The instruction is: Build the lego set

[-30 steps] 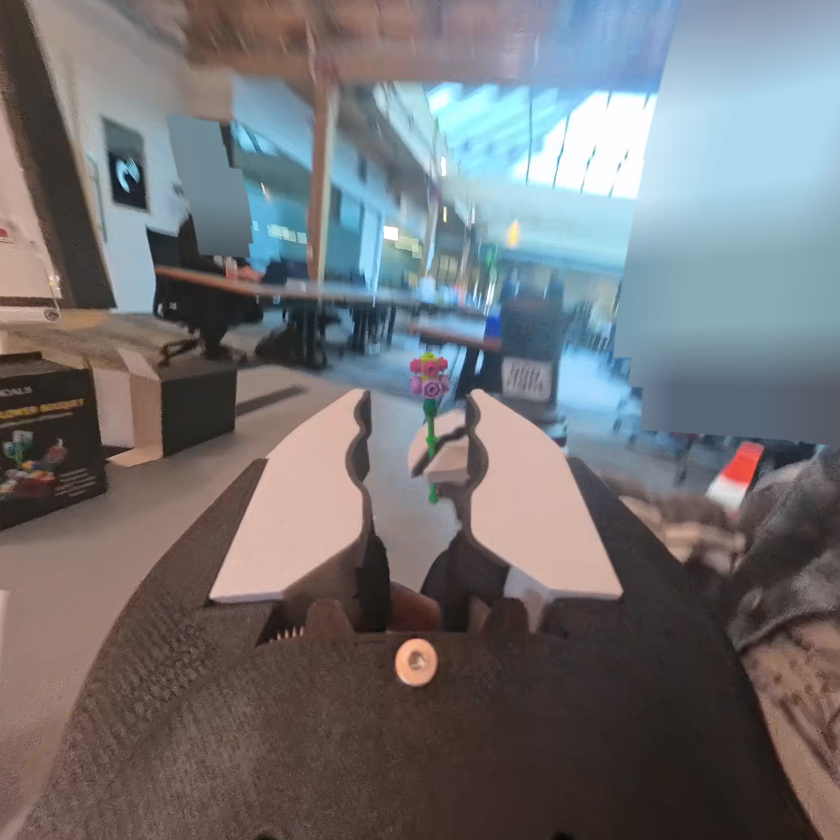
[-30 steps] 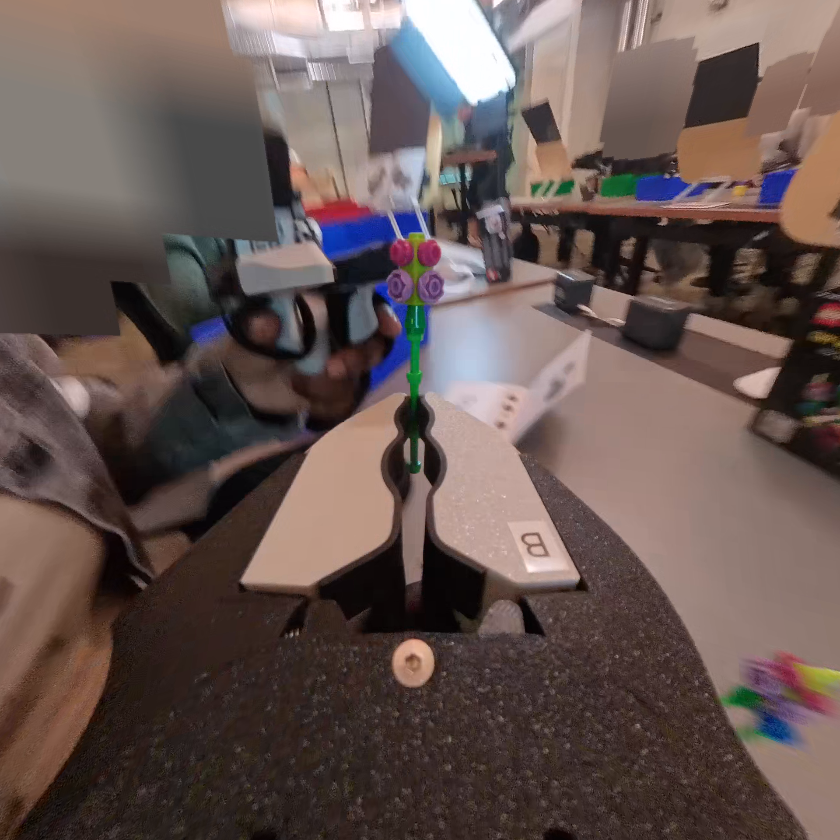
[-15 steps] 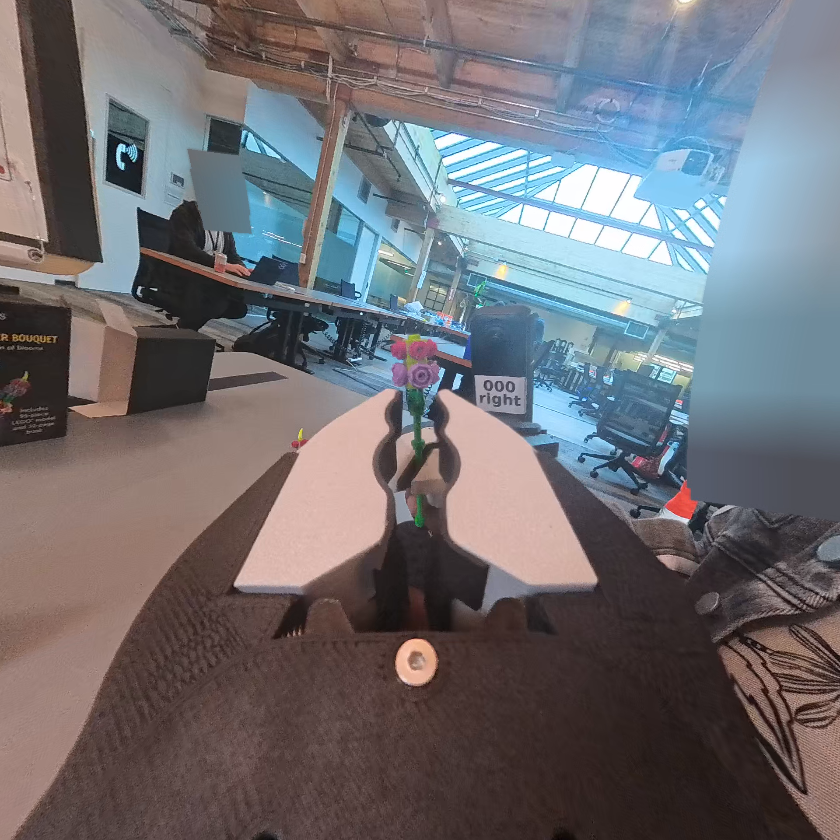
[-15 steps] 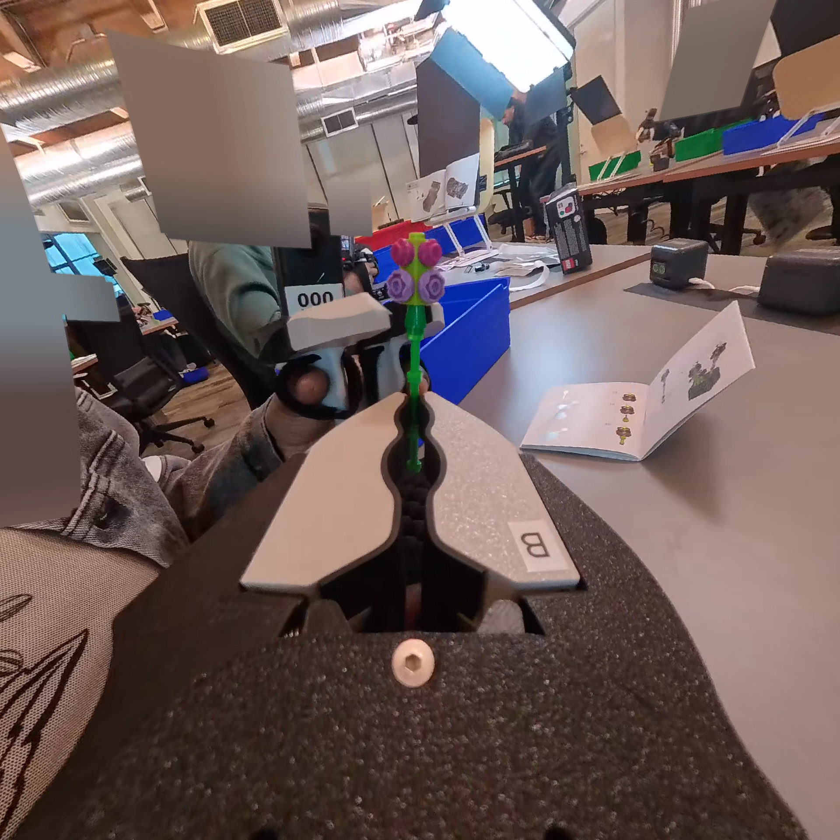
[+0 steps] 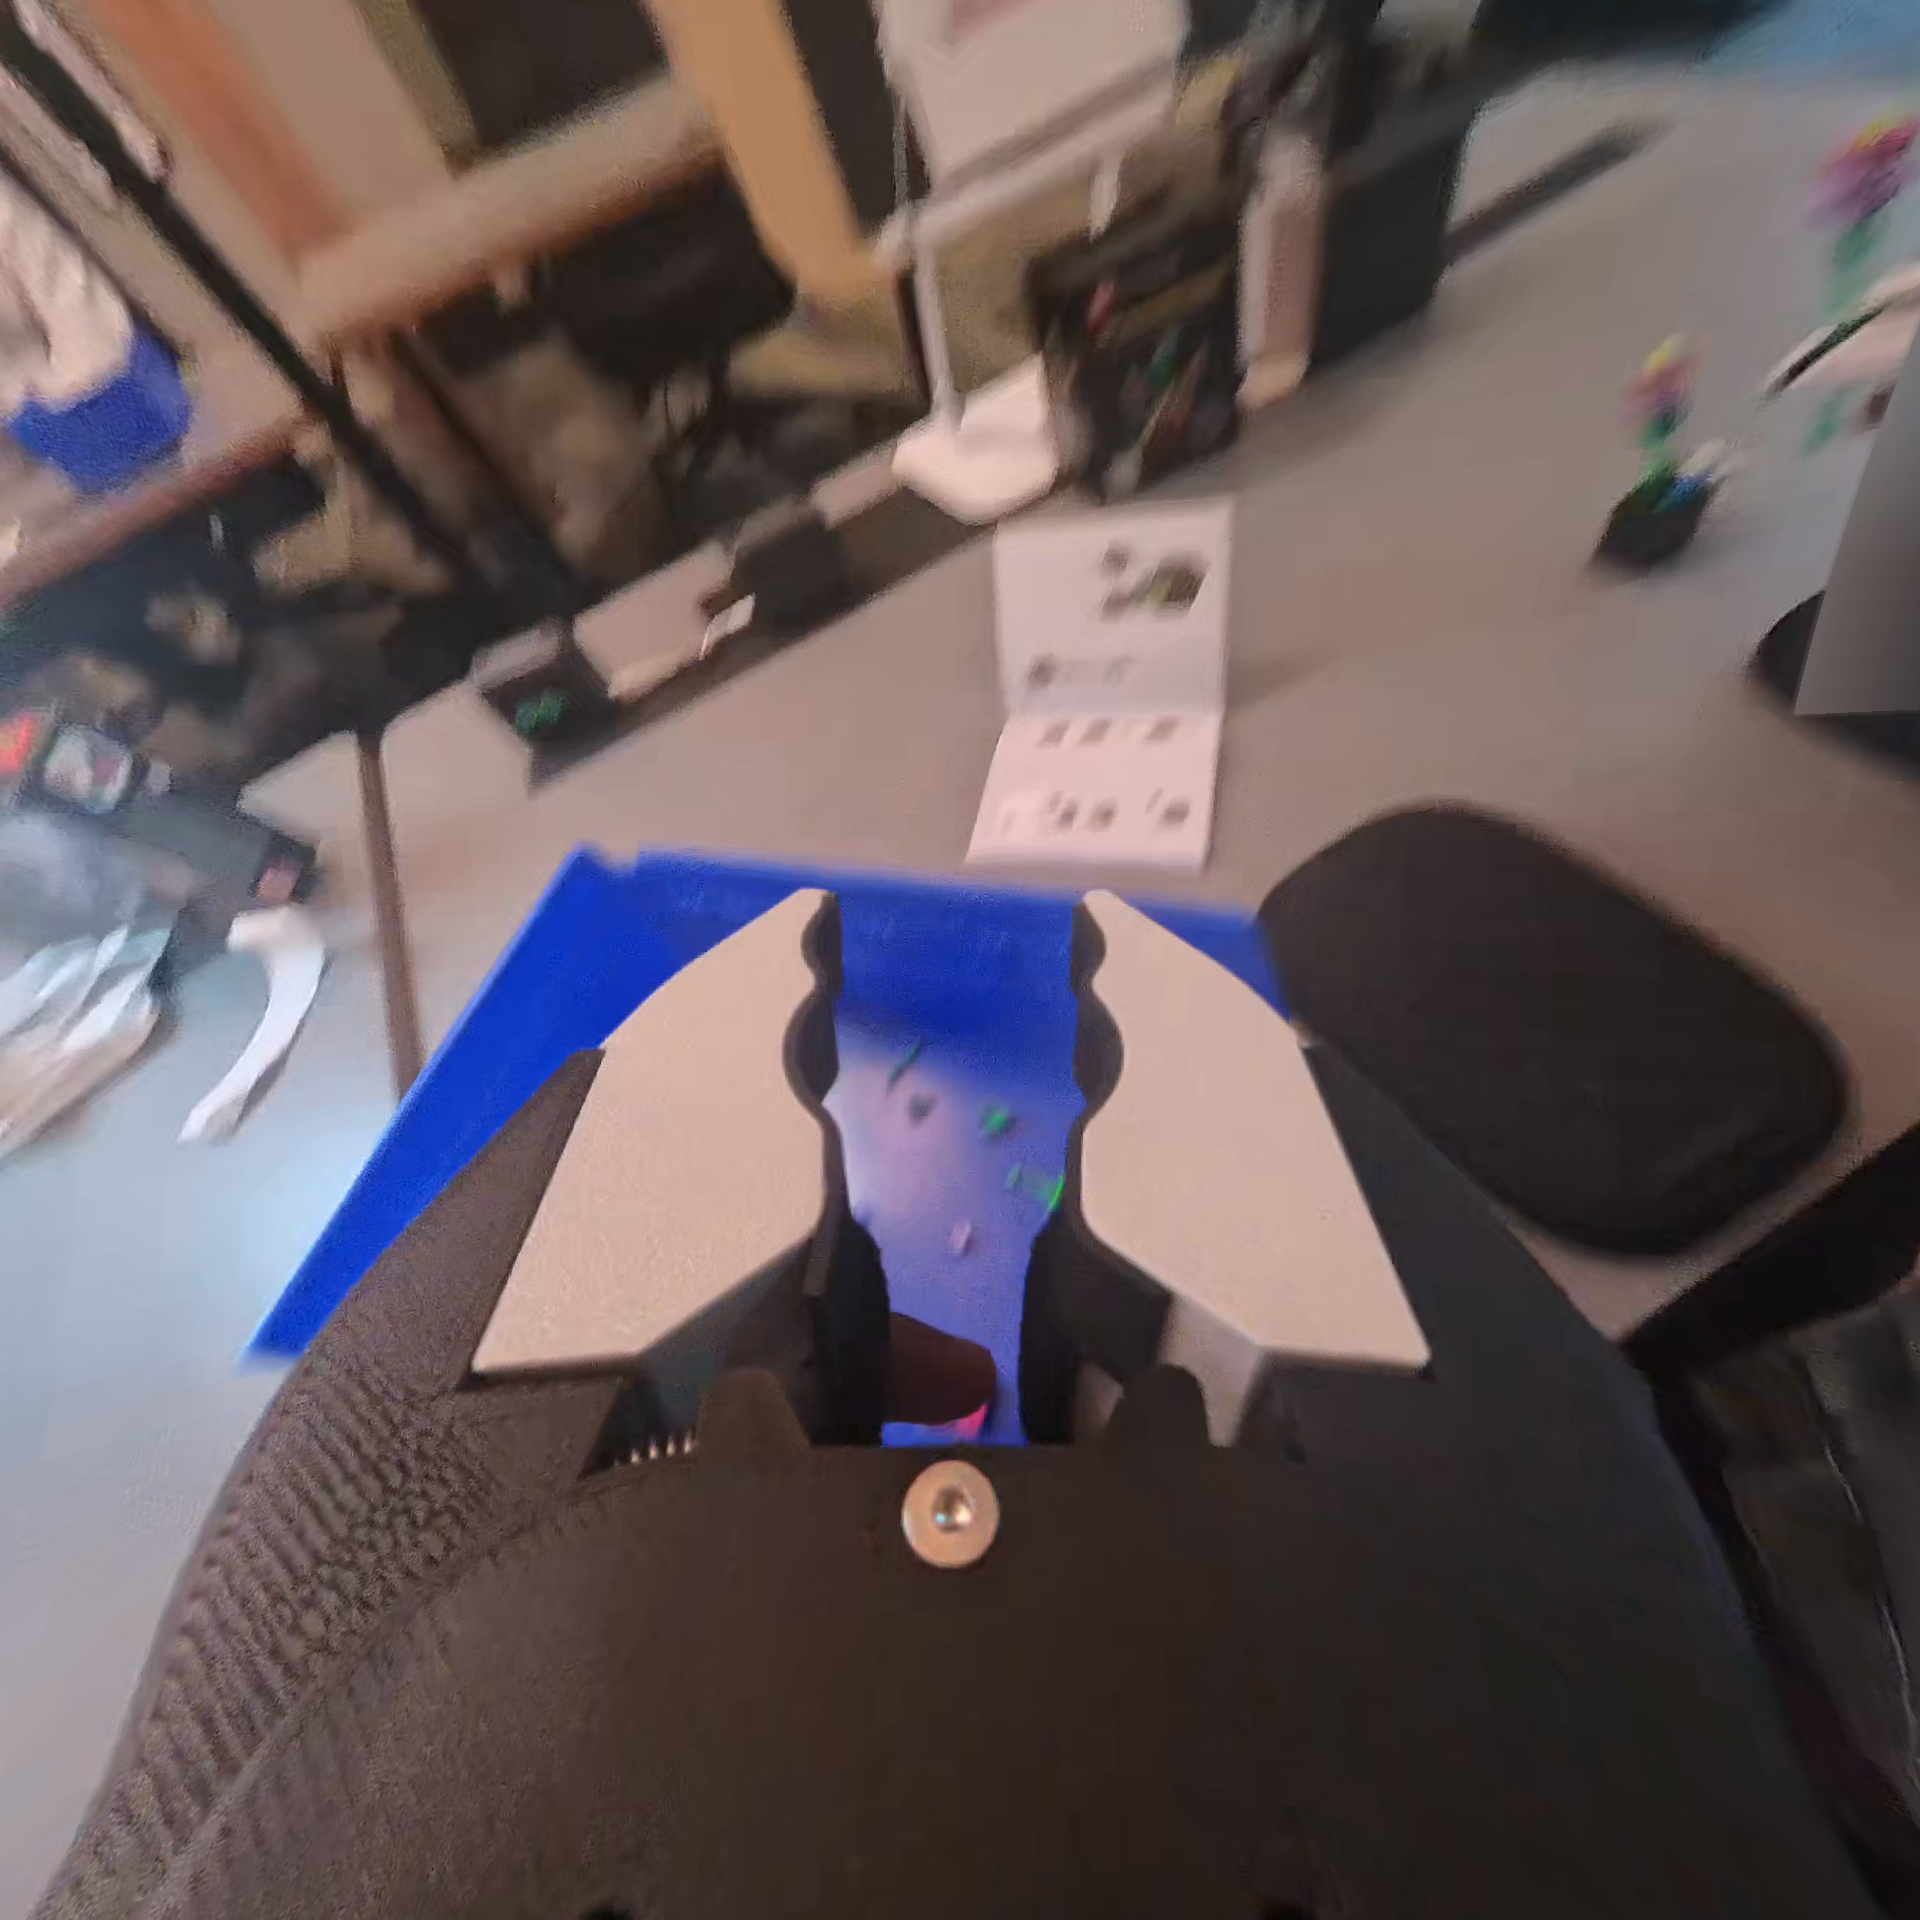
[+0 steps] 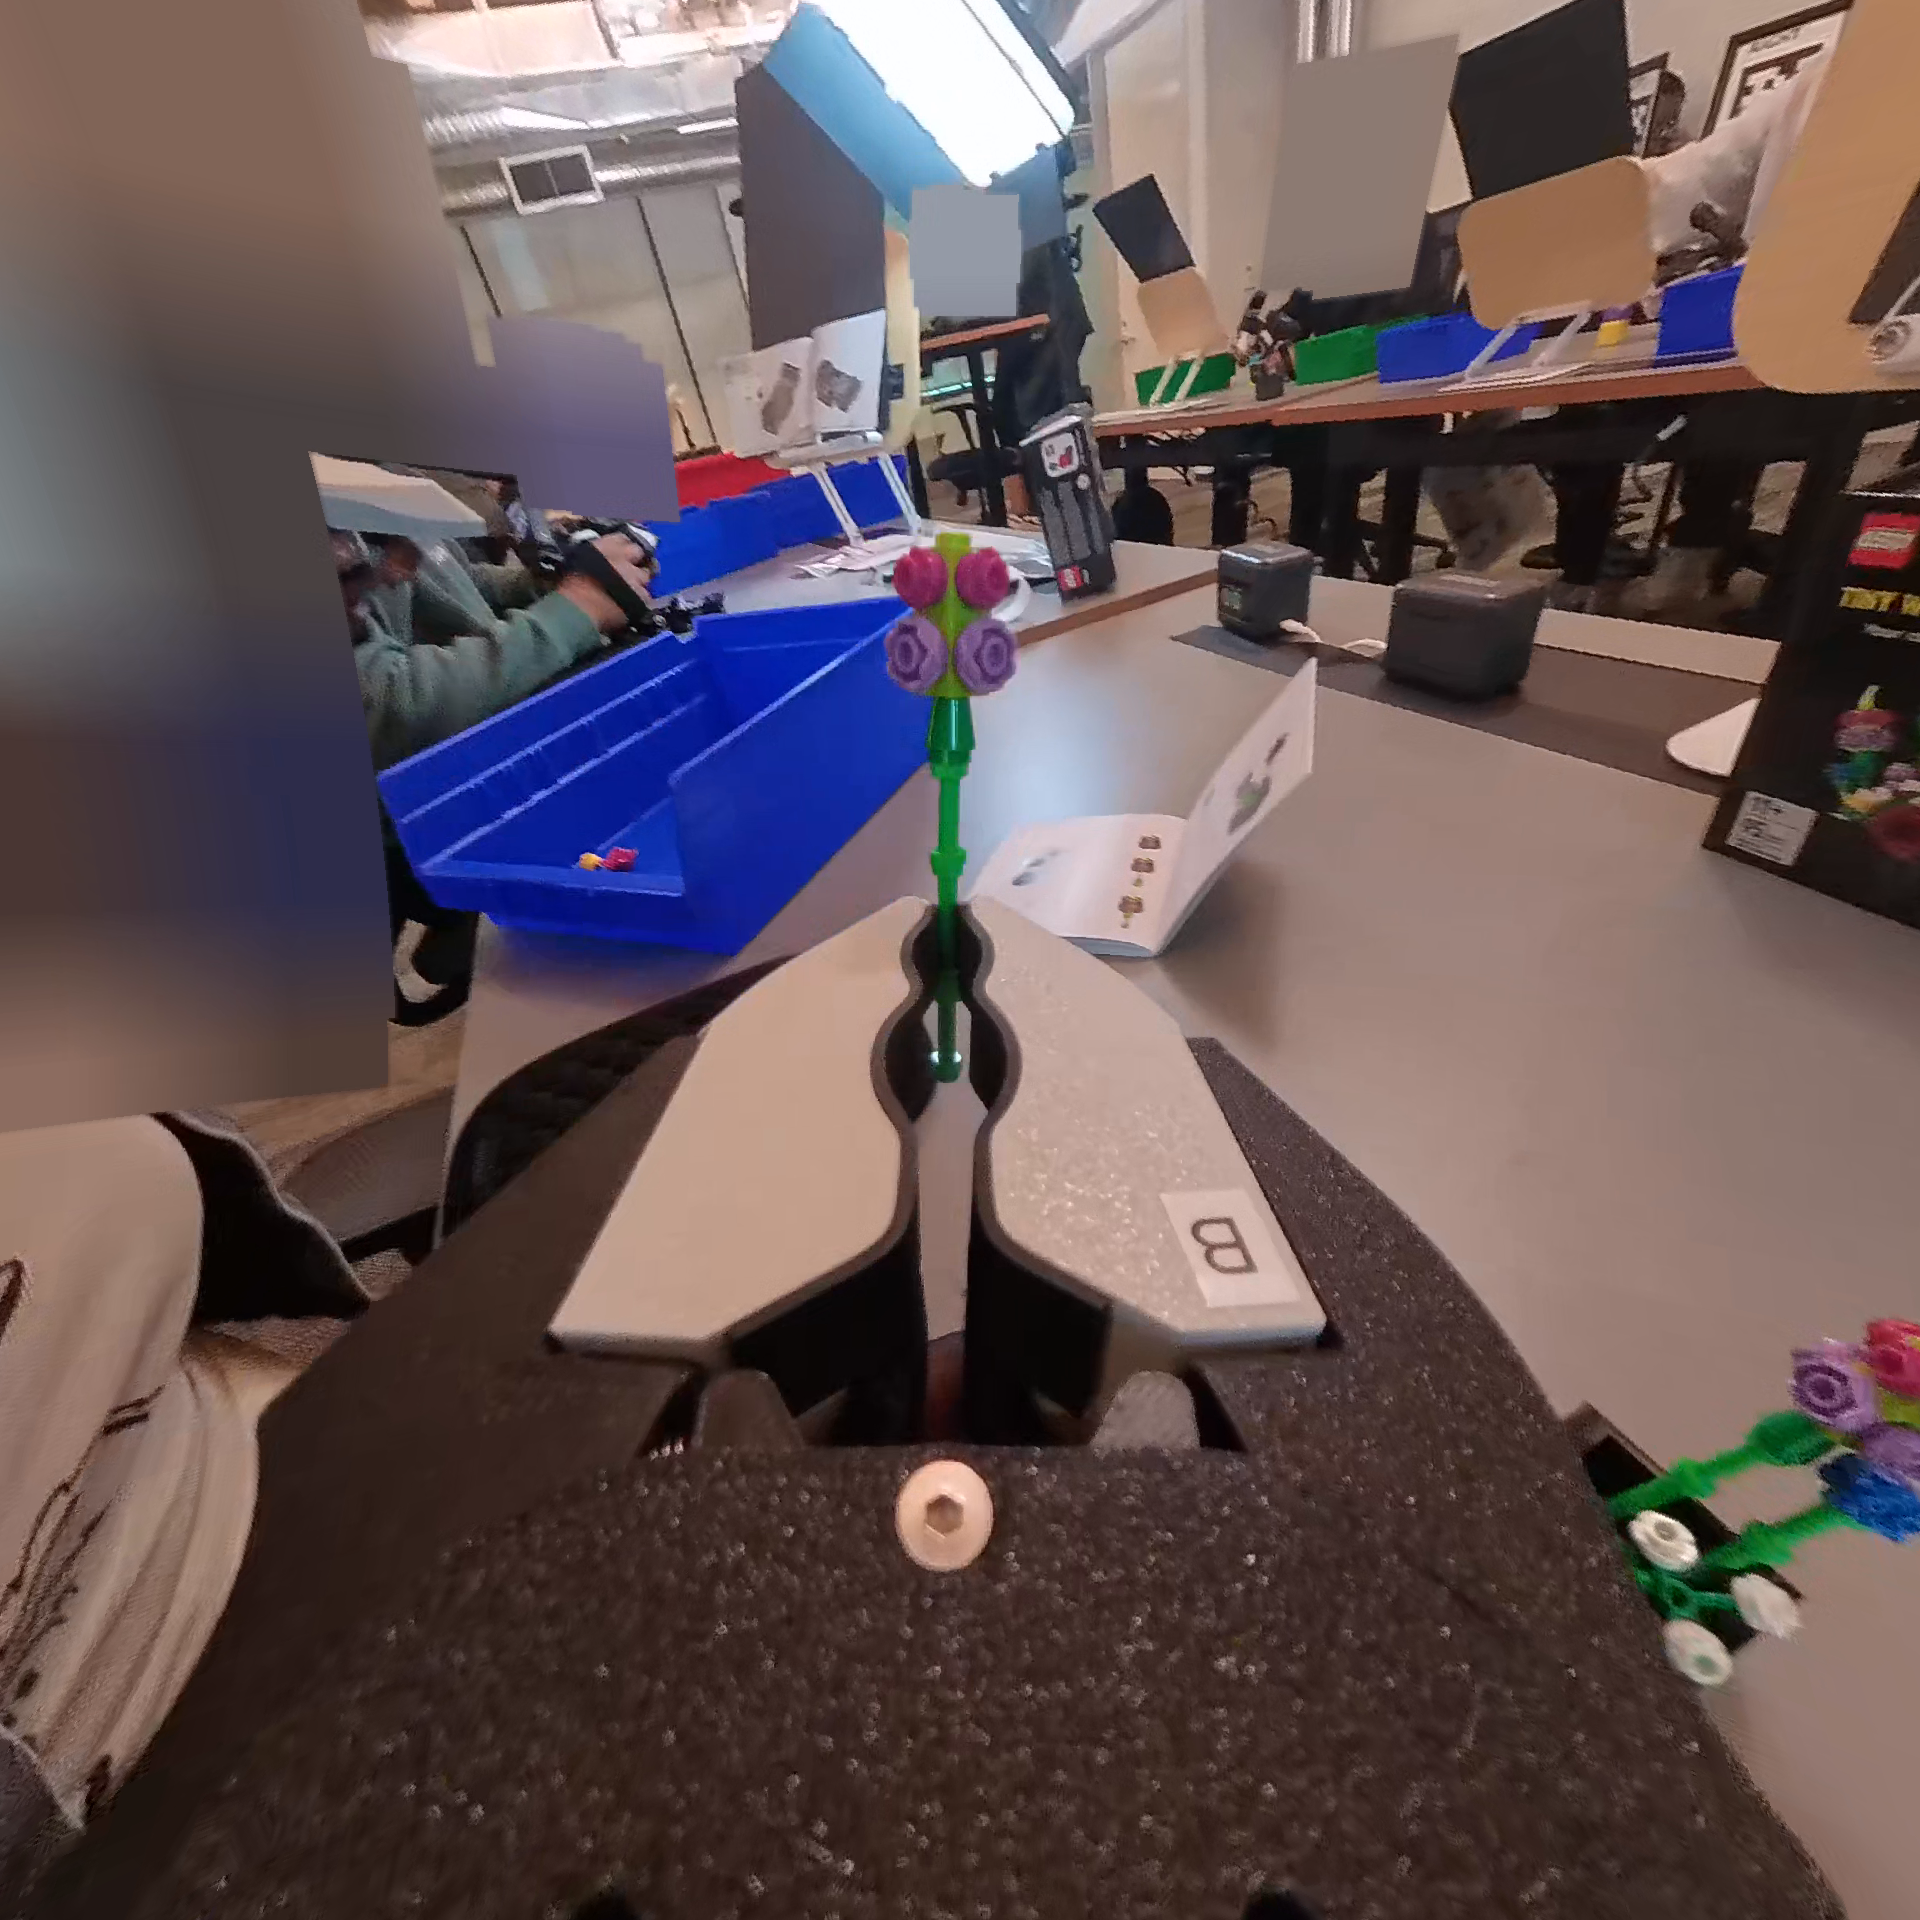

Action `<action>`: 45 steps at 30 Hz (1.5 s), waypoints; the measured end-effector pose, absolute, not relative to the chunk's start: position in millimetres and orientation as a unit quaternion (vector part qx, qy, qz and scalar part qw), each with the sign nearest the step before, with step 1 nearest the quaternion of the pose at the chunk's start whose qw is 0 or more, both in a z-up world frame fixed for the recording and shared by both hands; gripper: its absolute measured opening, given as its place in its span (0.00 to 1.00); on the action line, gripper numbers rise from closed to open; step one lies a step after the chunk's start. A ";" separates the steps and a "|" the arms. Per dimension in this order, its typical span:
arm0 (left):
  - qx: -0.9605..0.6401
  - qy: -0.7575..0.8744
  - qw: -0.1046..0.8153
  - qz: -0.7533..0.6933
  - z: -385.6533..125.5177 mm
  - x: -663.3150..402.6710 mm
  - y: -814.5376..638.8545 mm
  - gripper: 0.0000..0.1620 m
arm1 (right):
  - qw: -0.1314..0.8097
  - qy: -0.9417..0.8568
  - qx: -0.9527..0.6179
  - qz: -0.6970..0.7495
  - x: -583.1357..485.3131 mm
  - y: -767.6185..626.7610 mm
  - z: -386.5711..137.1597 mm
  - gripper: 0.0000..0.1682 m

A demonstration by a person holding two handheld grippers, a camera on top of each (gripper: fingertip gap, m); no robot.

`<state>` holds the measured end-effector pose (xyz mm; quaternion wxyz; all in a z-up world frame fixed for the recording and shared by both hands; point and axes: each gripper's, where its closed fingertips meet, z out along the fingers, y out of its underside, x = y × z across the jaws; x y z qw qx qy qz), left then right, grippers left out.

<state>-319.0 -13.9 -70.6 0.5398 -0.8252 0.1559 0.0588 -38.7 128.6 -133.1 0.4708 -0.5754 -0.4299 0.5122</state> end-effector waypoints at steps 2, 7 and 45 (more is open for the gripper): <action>-0.863 0.162 0.473 0.070 -92.4 -341.1 -23.2 0.25 | 0.475 -0.431 -0.576 0.507 -38.1 132.9 -135.1 0.01; -0.907 0.218 0.351 0.075 -138.9 -360.0 -17.8 0.25 | 0.473 -0.428 -0.582 0.504 -38.2 137.2 -143.4 0.01; -0.856 0.483 0.144 -0.112 -273.0 -313.6 -12.3 0.01 | 0.488 -0.439 -0.572 0.492 -37.5 139.8 -158.2 0.01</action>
